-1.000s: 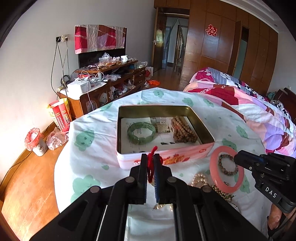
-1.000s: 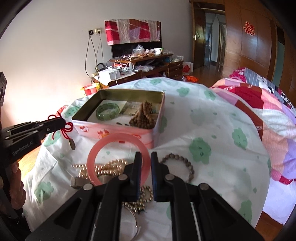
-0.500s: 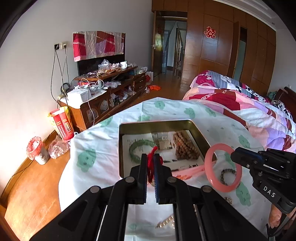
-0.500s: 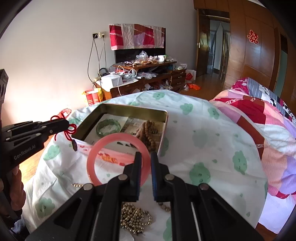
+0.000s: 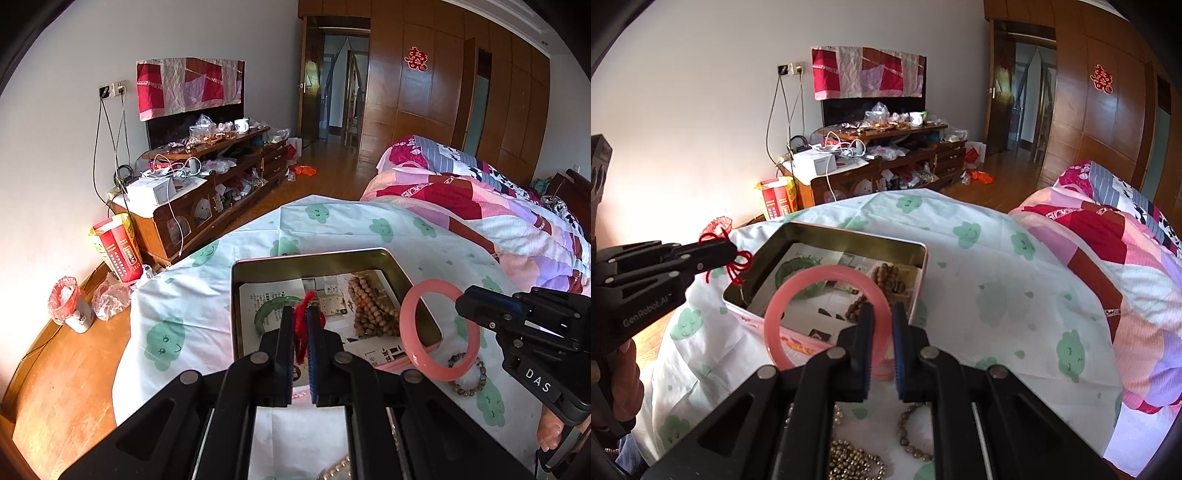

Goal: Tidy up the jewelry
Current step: 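Carry the red cord and pink bangle over the pink tin with both grippers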

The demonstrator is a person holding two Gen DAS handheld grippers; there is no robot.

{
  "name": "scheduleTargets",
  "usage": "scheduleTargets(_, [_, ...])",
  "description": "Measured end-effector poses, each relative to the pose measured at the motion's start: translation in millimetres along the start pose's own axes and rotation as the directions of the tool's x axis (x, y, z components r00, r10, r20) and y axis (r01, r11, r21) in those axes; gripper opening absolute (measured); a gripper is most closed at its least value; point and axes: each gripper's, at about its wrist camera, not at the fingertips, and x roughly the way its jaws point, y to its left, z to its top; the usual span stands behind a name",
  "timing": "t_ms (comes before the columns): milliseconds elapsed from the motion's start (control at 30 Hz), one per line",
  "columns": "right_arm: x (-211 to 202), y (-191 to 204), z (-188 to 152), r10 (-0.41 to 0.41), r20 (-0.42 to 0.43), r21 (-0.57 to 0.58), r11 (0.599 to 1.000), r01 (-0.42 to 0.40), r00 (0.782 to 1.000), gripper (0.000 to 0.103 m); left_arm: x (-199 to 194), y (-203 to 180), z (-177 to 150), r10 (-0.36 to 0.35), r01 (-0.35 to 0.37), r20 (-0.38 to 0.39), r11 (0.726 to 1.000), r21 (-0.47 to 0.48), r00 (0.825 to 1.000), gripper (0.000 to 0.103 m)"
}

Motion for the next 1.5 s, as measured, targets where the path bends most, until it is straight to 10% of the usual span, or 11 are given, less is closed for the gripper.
scheduleTargets(1500, [72.5,-7.8,11.4,-0.026,-0.106,-0.002,1.0,0.026,0.994,0.012,71.5,-0.3,4.7,0.024,-0.02,-0.092,0.999,0.042,0.995,0.005])
